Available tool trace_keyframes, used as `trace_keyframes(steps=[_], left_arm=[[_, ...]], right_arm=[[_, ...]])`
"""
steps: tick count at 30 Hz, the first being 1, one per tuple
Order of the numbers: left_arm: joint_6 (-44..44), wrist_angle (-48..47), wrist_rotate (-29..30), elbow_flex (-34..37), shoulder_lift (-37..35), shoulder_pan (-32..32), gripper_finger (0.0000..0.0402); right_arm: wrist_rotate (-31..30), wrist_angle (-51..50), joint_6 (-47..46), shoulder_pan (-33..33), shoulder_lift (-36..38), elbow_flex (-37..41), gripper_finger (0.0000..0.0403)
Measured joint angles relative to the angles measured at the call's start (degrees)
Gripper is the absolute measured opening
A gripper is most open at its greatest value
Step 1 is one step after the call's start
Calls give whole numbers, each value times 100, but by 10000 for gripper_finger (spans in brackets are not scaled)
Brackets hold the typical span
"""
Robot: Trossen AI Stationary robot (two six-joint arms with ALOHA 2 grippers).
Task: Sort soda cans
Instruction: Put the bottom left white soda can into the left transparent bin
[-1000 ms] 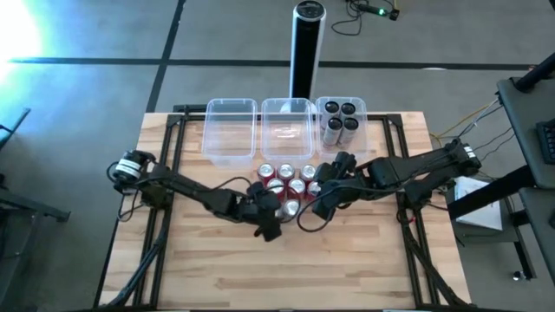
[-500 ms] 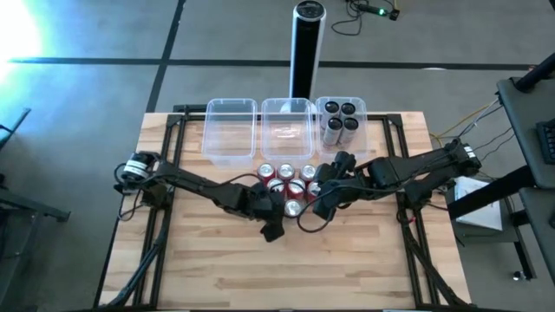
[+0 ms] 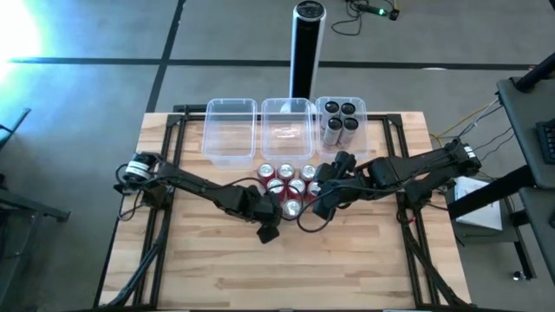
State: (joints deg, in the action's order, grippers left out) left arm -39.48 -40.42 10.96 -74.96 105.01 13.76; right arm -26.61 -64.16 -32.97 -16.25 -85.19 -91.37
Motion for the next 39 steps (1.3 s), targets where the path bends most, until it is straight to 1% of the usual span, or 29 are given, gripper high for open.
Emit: trace_keyframes(steps=[7,10,12,18,21,24,26,29,33,36,39], left_arm=[[-9,89,30,-32,0,5,296],[-28,-92,-67,-220,-50,20,292],[-20,-354,-277,-518,-151,23,292],[526,-1441,-243,-1806,-650,135,292],[687,-2143,123,-2420,-929,149,292],[770,-2821,876,-2883,-1270,31,292],[760,-3109,1249,-3002,-1495,-243,292],[754,-3309,1506,-2944,-1776,-857,292],[999,-3290,1517,-2625,-2029,-1902,292],[1224,-3261,1484,-2286,-2065,-2738,293],[1480,-3011,1274,-1907,-2063,-3539,293]], right_arm=[[0,0,-2,0,0,0,231],[0,-3,-2,0,0,0,232],[0,-6,-2,0,0,0,234],[-1,-32,4,0,0,0,240],[0,-47,6,0,8,0,236],[-2,-52,0,0,20,0,229],[-2,-51,0,0,22,0,226],[-3,-42,0,0,22,0,224],[-2,-26,-65,0,22,0,227],[-3,-26,-195,-34,22,0,228],[-2,-24,-283,-109,13,0,225]])
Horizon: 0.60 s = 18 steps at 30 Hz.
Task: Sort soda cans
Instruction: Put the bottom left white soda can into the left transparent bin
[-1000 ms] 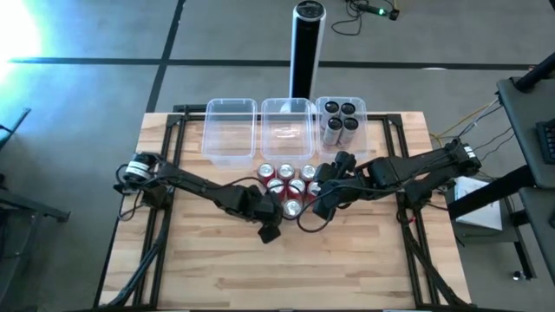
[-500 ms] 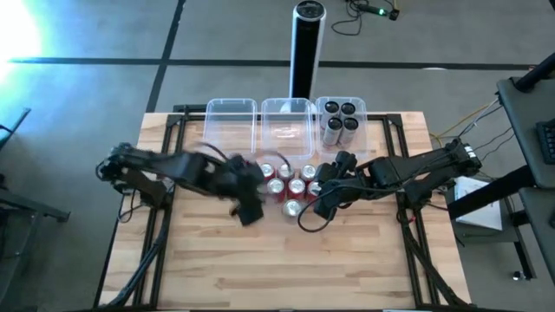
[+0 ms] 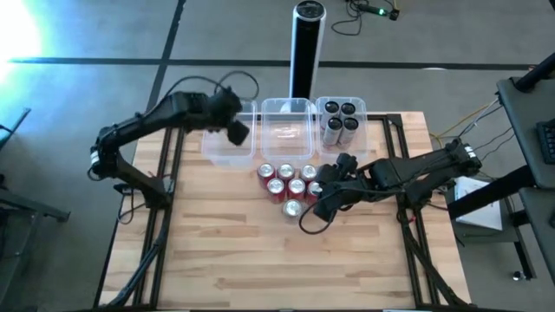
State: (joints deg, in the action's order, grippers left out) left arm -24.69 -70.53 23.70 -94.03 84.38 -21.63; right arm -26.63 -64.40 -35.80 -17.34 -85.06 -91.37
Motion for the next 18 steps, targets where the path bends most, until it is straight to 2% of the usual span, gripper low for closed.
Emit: trace_keyframes(steps=[4,8,18], left_arm=[[209,697,-320,529,115,-849,293],[275,1343,-631,892,430,-1395,293],[342,1563,-696,894,1458,-1641,293]], right_arm=[[0,5,-95,-126,-7,0,222],[0,22,-178,-225,-8,0,222],[-40,22,-180,-294,-35,17,224]])
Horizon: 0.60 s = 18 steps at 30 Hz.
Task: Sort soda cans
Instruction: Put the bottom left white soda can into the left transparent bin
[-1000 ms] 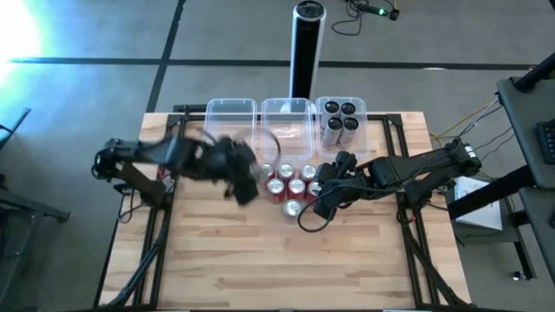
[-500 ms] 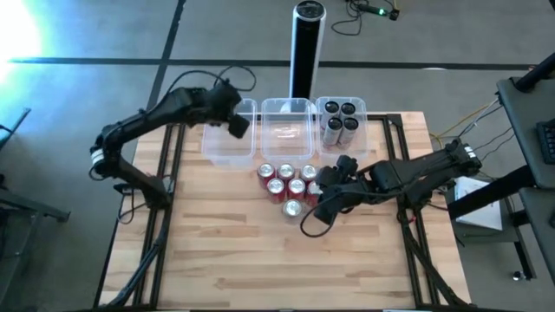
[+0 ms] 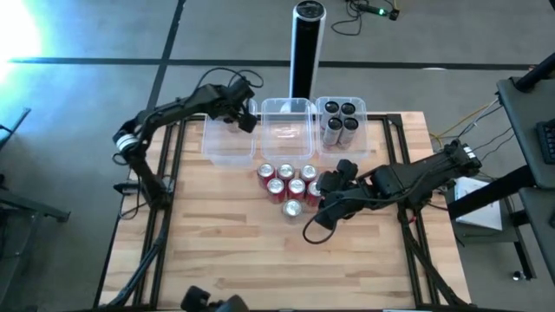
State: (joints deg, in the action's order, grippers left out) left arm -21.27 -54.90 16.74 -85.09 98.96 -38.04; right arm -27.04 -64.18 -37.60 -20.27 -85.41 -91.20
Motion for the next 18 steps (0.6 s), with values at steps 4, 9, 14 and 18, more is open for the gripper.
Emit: trace_keyframes(steps=[4,9,14,18], left_arm=[[-171,93,2,8,241,-44,293],[309,174,-266,-1,422,-40,293],[1280,45,-615,1,390,-88,294],[2407,-136,-720,-9,258,-88,294]], right_arm=[[5,-9,4,-40,0,9,221],[32,-22,3,-111,0,11,224],[45,-56,5,-202,0,11,226],[47,-128,-99,-251,0,13,223]])
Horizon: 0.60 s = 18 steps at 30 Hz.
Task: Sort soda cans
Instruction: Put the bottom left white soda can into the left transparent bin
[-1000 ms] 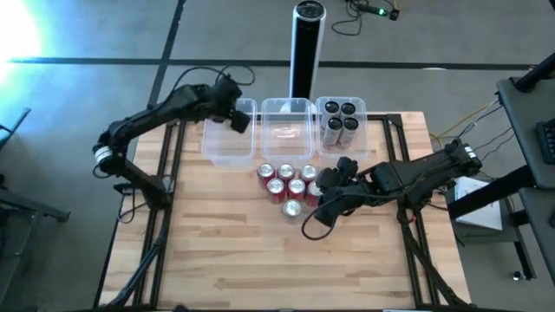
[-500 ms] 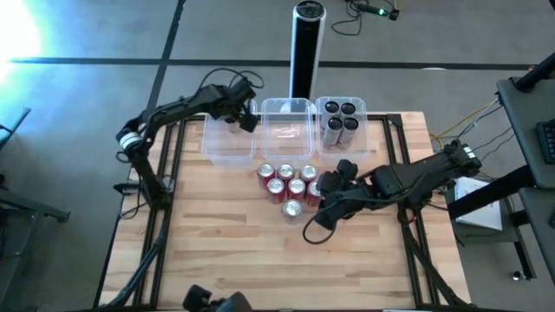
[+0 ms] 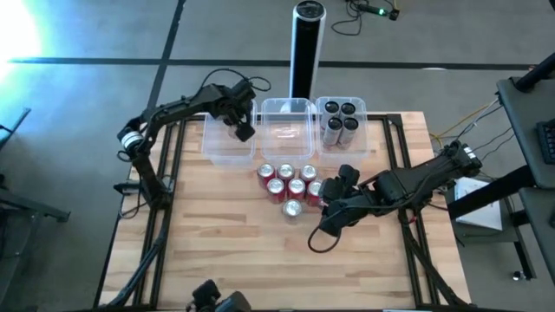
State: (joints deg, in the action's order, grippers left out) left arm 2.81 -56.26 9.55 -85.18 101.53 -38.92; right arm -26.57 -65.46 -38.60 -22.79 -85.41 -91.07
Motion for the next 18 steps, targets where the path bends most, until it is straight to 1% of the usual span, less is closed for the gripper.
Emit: trace_keyframes(steps=[3,7,9,15,18], left_arm=[[775,-139,-265,124,-89,0,294],[1380,87,-518,439,-237,-6,294],[1535,385,-646,640,-309,-11,294],[1714,1459,-652,1097,-344,-26,294],[1882,1538,-667,1159,-300,-90,294]], right_arm=[[-4,-158,-230,-22,0,9,220],[-3,-362,-481,-79,0,19,220],[-4,-373,-561,-101,0,39,219],[-51,-373,-649,-96,0,64,219],[-50,-373,-686,-96,0,74,219]])
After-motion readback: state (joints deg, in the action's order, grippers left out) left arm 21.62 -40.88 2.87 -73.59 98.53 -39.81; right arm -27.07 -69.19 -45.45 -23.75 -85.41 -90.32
